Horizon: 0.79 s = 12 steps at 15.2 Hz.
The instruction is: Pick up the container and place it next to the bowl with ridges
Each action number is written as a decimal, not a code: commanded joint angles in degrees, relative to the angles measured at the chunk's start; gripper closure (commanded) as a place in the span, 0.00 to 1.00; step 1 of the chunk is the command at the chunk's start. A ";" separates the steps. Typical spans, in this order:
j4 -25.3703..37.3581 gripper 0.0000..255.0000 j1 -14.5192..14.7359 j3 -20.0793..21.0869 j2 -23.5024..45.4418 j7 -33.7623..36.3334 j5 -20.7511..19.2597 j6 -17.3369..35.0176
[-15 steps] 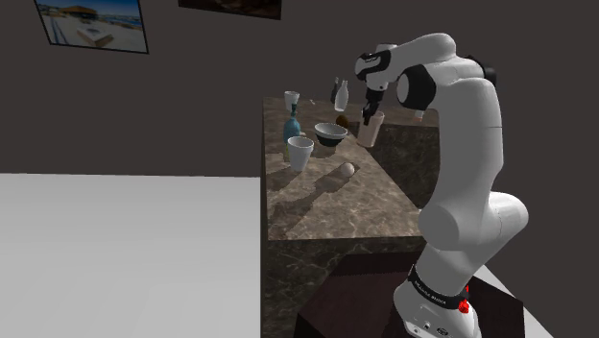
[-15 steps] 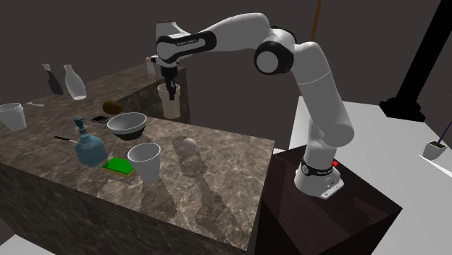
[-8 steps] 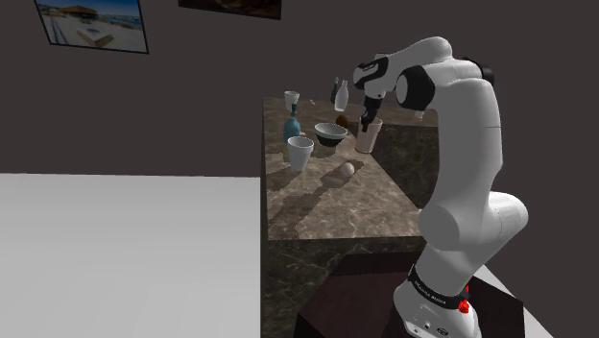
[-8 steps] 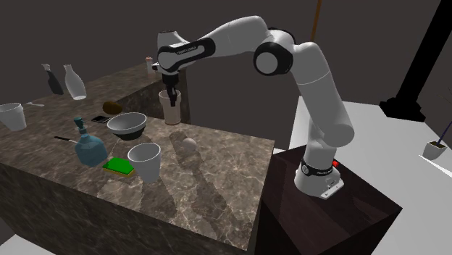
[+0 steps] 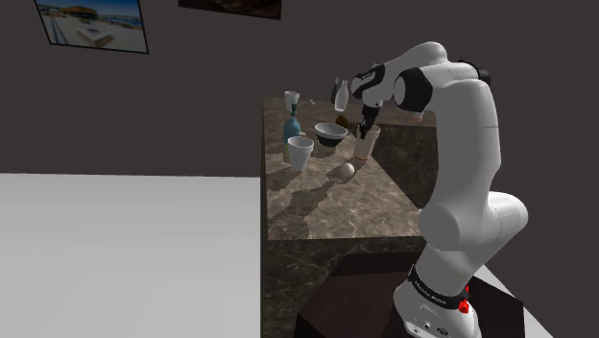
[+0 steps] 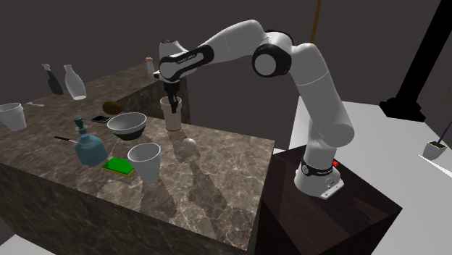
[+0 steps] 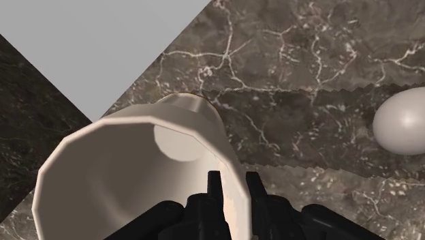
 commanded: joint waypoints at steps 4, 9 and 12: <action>-0.10 1.00 0.02 0.02 0.05 0.01 0.03 0.24; -0.09 0.00 0.02 0.02 0.06 0.01 0.03 0.24; -0.10 0.00 0.02 0.02 0.05 0.01 0.03 0.24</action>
